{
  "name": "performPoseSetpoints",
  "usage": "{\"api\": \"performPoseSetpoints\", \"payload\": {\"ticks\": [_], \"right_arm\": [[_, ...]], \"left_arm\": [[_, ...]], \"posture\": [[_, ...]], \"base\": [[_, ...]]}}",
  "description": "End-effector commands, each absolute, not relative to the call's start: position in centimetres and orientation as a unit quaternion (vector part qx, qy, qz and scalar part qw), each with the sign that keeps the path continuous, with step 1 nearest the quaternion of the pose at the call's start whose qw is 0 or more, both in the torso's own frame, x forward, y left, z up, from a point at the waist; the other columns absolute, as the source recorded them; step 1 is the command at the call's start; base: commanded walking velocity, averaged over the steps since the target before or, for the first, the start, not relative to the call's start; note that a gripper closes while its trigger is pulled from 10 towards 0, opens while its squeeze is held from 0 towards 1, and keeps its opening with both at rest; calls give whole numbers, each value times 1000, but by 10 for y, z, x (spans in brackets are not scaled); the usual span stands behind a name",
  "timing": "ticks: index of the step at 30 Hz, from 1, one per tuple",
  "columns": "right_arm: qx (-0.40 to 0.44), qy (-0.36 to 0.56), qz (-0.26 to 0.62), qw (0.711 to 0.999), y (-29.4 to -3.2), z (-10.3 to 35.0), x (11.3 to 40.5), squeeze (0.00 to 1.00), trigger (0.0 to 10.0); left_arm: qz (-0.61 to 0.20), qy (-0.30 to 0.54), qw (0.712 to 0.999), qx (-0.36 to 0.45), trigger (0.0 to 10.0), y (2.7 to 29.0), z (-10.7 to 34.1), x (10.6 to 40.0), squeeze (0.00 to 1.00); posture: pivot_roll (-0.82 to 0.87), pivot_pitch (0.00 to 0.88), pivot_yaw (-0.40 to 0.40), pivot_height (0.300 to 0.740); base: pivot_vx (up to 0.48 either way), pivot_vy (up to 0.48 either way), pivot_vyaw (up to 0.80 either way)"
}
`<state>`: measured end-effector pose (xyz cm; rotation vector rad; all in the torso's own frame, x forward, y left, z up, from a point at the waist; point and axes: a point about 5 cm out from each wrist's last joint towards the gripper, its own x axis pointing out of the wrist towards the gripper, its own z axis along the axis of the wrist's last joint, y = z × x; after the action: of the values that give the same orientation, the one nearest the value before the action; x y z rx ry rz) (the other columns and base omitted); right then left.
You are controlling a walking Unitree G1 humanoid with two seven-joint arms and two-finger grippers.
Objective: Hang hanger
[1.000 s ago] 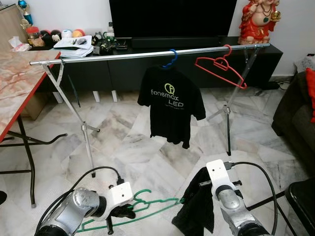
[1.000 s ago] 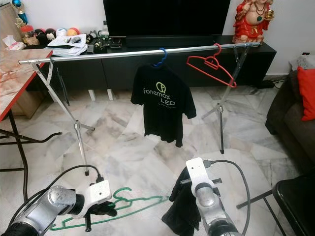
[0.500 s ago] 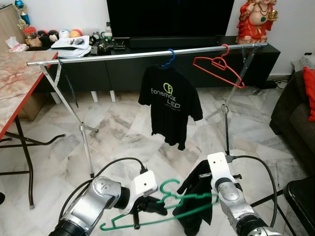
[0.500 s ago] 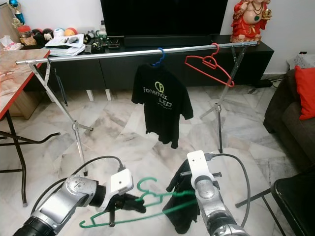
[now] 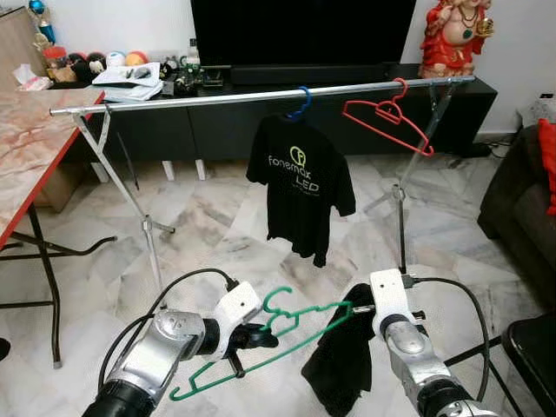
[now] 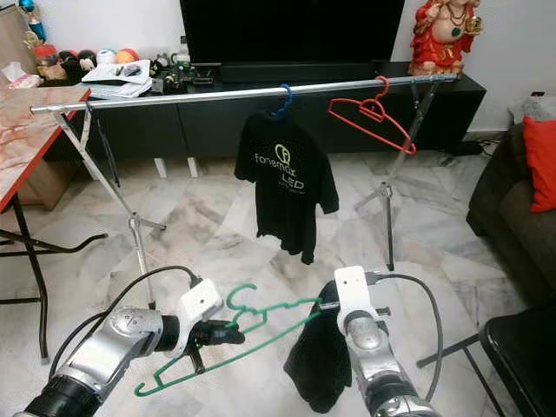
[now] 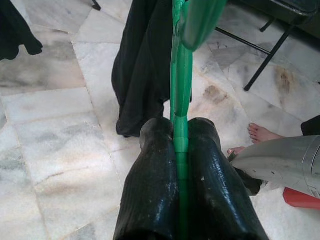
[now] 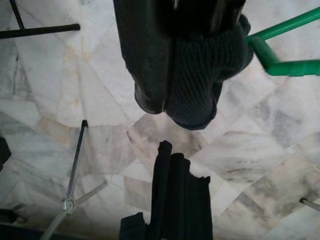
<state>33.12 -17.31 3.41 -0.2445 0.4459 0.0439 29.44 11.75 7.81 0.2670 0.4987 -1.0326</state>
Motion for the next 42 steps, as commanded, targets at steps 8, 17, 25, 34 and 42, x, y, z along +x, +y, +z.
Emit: {"api": "performPoseSetpoints", "payload": {"ticks": [8, 17, 25, 34, 42], "right_arm": [[-99, 219, 71, 968, -160, 40, 335, 0, 10000], [-82, 231, 65, 967, -161, 39, 335, 0, 10000], [-80, 239, 73, 965, -159, 37, 333, 0, 10000], [-97, 255, 143, 951, -155, 34, 330, 0, 10000], [-103, 290, 150, 940, -158, 26, 322, 0, 10000]], "left_arm": [[-495, 247, 825, 114, 10000, 115, 74, 291, 0], [-493, 267, 821, 104, 10000, 113, 67, 289, 0], [-423, 276, 855, 117, 10000, 121, 58, 299, 0], [-425, 266, 859, 101, 10000, 115, 60, 300, 0], [-403, 253, 875, 93, 10000, 114, 61, 305, 0]], "posture": [[-18, 43, 14, 740], [-16, 40, 14, 740], [-13, 51, 8, 740], [-19, 54, 5, 740], [-20, 59, 3, 740]], "base": [[0, 0, 0], [0, 0, 0], [0, 0, 0], [0, 0, 0], [0, 0, 0]]}}
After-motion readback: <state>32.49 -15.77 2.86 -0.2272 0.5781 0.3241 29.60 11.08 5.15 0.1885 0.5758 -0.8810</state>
